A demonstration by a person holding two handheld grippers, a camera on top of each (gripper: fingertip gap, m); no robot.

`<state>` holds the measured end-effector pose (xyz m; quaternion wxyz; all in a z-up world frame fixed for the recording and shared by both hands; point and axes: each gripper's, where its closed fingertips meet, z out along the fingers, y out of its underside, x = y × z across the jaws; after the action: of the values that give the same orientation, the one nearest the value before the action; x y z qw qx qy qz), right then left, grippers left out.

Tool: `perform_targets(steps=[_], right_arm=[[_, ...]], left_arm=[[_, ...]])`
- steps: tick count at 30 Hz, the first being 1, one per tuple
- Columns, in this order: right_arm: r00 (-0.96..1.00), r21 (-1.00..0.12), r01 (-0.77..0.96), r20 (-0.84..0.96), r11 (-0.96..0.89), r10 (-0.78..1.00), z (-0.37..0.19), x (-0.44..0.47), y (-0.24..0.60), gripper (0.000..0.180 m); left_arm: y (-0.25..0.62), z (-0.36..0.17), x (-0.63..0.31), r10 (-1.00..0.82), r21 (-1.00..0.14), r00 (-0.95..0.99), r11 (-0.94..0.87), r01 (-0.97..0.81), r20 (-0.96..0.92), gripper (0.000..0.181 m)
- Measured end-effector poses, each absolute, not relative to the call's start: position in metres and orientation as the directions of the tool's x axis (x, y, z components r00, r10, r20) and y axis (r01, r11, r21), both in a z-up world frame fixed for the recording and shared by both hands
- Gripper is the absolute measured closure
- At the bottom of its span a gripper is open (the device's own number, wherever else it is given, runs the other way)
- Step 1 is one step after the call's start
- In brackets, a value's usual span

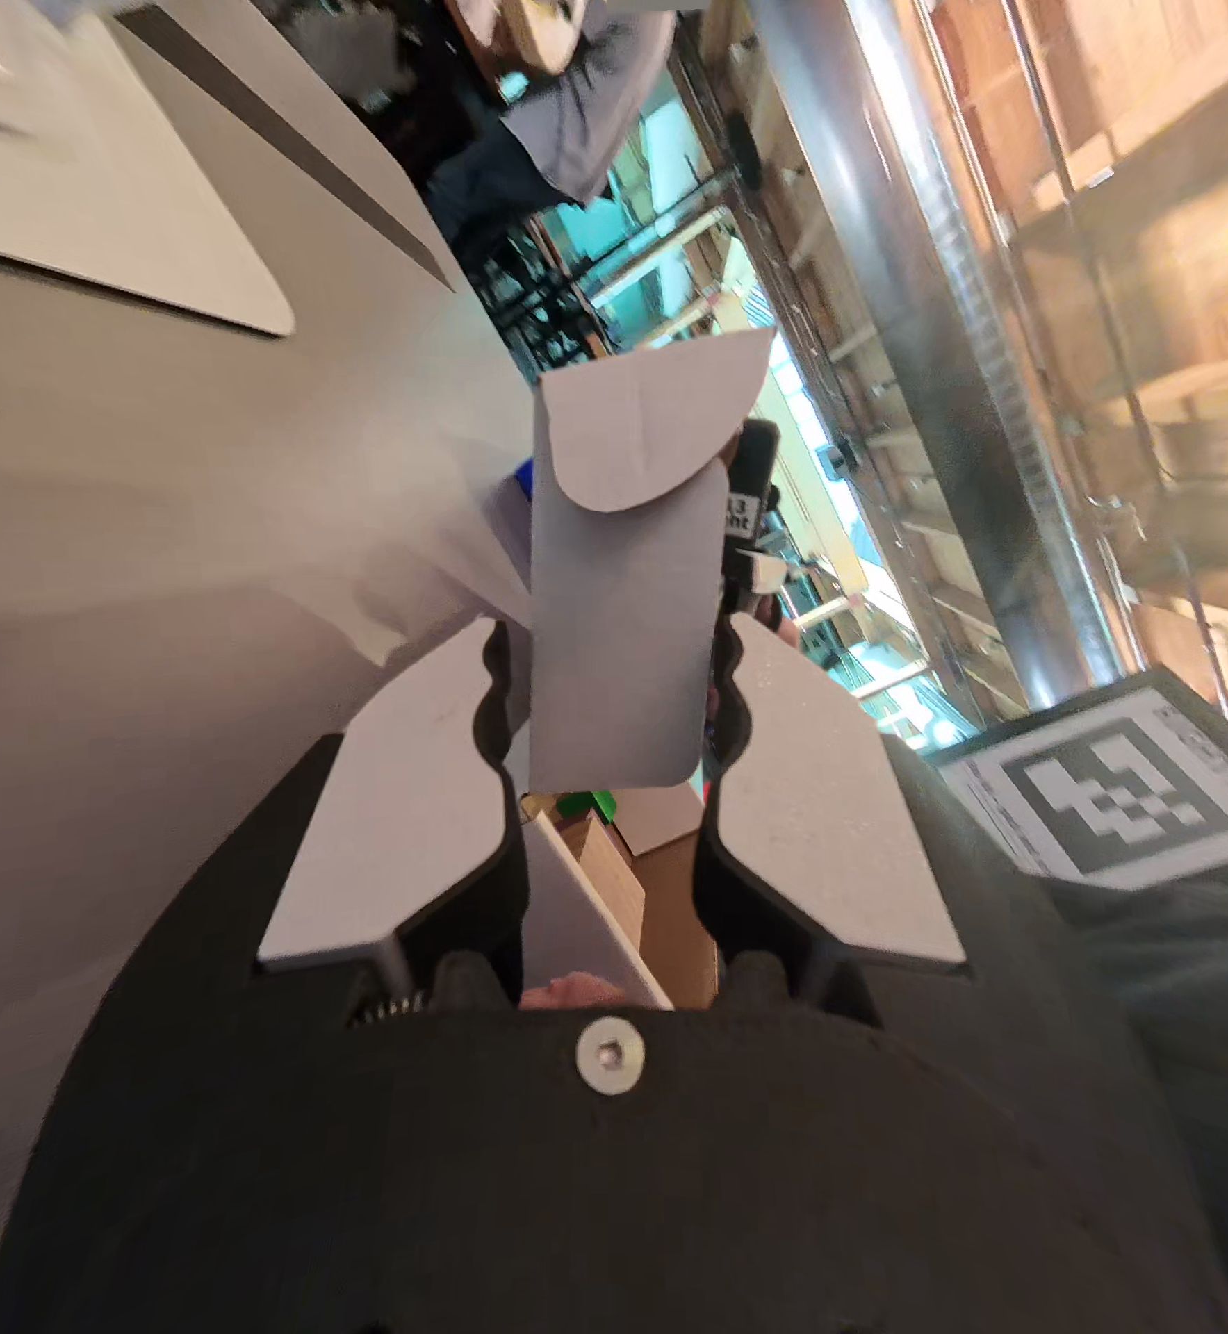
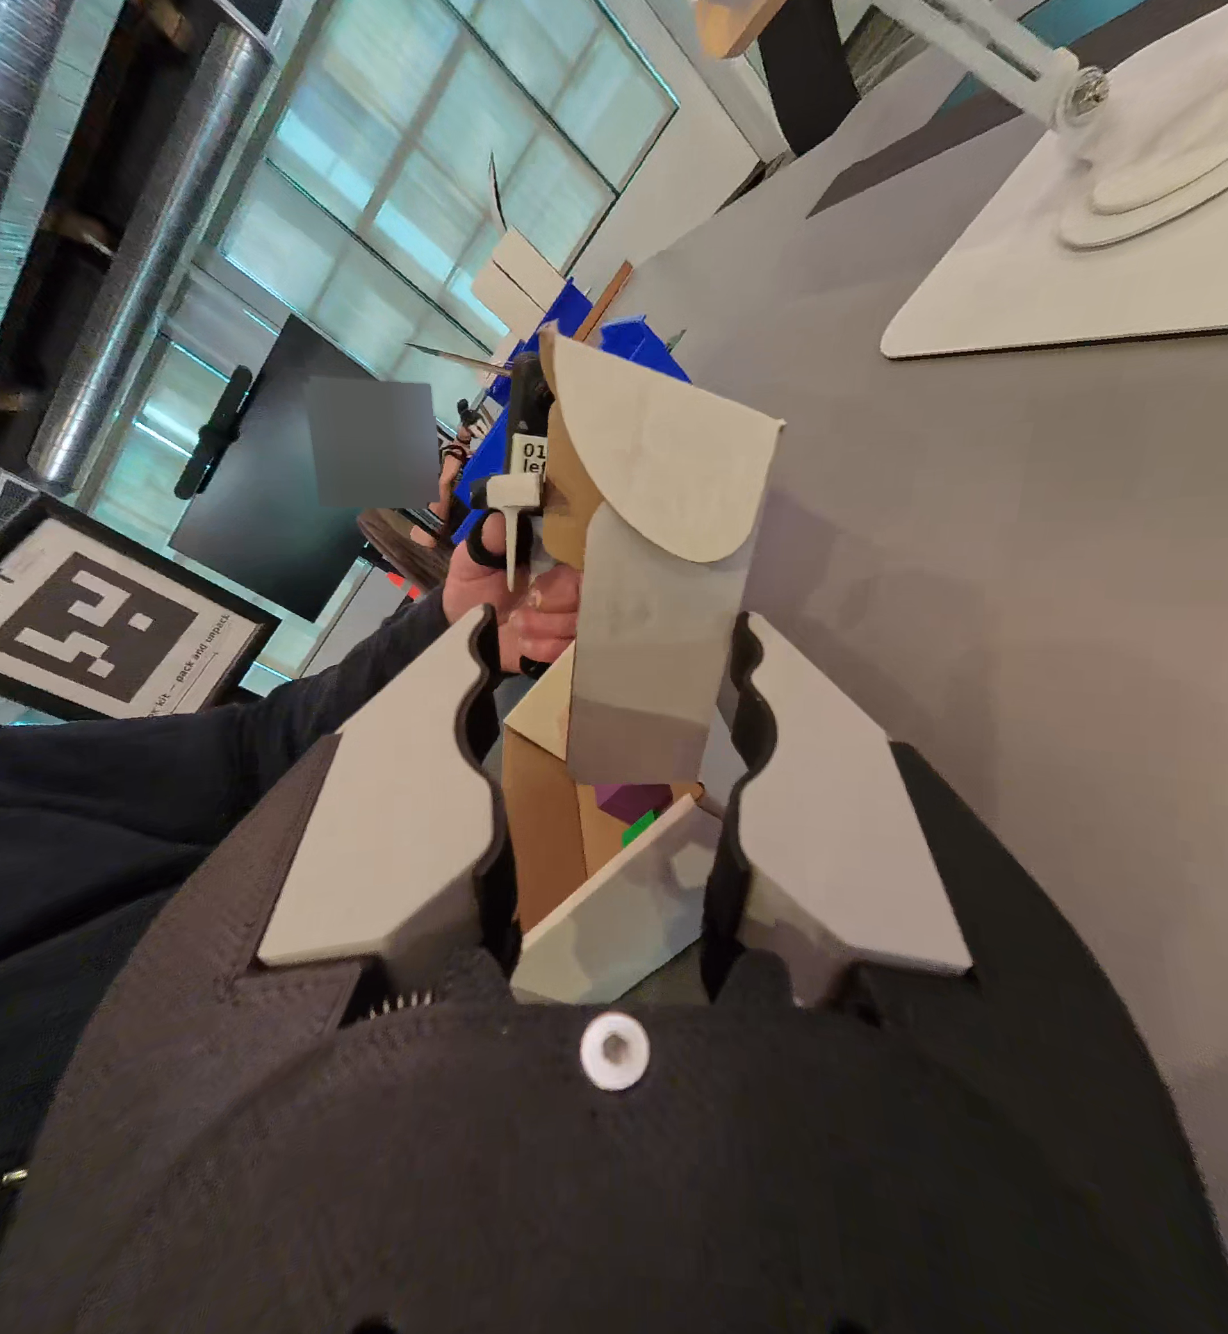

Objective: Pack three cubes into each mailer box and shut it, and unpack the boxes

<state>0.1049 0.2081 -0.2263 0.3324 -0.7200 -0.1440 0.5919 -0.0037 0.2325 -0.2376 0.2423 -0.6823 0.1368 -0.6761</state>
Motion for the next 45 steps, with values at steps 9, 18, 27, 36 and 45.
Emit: perform_targets(steps=[9, 18, 27, 36, 45], right_arm=[[0.181, -0.691, -0.086, -0.719, -0.718, 0.671, -0.229, 0.085, 0.196, 0.107], [0.038, -0.700, -0.182, -0.706, -0.690, 0.707, -0.214, 0.094, 0.188, 0.103], [-0.025, -0.681, -0.239, -0.708, -0.692, 0.705, -0.211, 0.099, 0.189, 0.128], [0.149, -0.801, -0.158, -0.598, -0.578, 0.788, -0.211, 0.095, 0.189, 0.127], [0.288, -0.901, 0.015, -0.411, -0.433, 0.865, -0.217, 0.087, 0.172, 0.127]], left_arm=[[0.208, -0.228, 0.007, -0.585, -0.587, -0.113, -0.810, 0.019, 0.803, 0.129], [0.205, -0.225, 0.002, -0.600, -0.604, -0.162, -0.796, 0.025, 0.784, 0.129], [0.201, -0.225, -0.002, -0.597, -0.605, -0.209, -0.796, 0.034, 0.774, 0.129], [0.188, -0.233, 0.008, -0.813, -0.809, 0.020, -0.581, -0.091, 0.582, 0.128], [0.170, -0.240, 0.016, -0.937, -0.905, 0.141, -0.347, -0.245, 0.321, 0.128]])
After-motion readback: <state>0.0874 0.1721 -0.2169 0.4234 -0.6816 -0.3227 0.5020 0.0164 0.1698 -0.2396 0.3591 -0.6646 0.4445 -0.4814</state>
